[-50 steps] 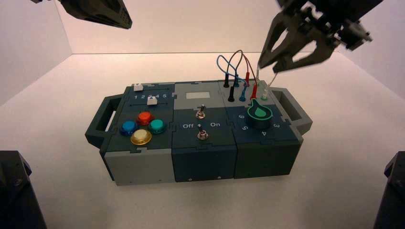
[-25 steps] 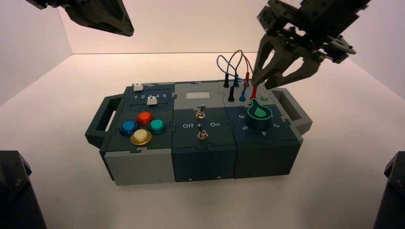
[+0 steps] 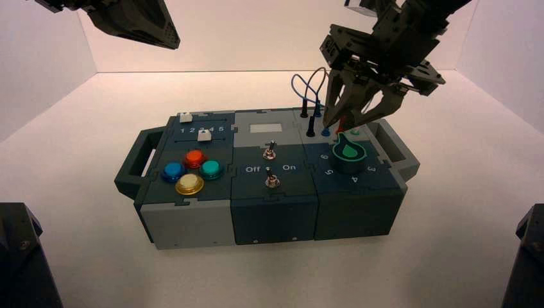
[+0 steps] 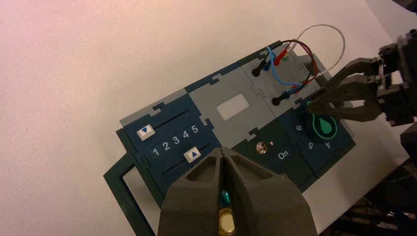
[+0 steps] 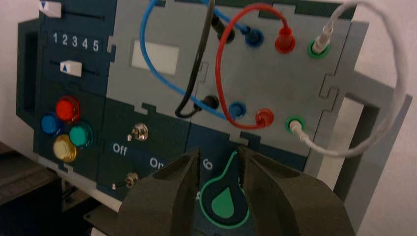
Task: Pull the blue wire.
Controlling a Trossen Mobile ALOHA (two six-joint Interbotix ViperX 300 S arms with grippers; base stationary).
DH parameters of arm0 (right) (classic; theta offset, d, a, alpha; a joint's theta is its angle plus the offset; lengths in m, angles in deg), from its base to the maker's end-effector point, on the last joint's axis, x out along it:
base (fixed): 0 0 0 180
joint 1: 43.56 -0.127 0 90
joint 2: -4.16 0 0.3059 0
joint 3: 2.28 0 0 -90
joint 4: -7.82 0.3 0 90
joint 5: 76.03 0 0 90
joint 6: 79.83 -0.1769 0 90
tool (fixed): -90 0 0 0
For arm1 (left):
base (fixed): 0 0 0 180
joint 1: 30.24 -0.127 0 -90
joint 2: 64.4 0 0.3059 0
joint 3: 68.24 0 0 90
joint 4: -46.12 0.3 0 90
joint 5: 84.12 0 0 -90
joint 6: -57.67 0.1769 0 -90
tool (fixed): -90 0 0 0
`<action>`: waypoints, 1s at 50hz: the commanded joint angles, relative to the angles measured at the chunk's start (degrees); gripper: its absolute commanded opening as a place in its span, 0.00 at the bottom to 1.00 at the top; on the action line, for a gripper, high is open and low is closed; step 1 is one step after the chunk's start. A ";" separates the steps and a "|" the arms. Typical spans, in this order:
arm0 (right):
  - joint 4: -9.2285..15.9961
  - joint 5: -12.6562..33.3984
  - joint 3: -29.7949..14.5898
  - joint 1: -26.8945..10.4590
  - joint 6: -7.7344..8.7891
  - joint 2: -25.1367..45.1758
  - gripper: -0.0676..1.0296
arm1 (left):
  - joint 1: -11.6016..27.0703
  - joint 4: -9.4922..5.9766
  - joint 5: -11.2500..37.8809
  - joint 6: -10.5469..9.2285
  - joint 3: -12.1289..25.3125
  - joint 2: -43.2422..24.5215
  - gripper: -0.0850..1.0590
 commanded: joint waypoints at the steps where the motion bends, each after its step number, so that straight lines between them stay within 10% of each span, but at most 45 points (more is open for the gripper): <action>1: -0.18 -0.88 -1.93 -0.26 0.18 0.18 0.44 | 0.18 -0.09 -0.26 0.09 2.20 -0.09 0.05; 50: -2.72 -4.75 -5.36 0.70 0.26 7.21 0.41 | 0.18 0.18 0.44 0.62 3.16 -0.09 0.05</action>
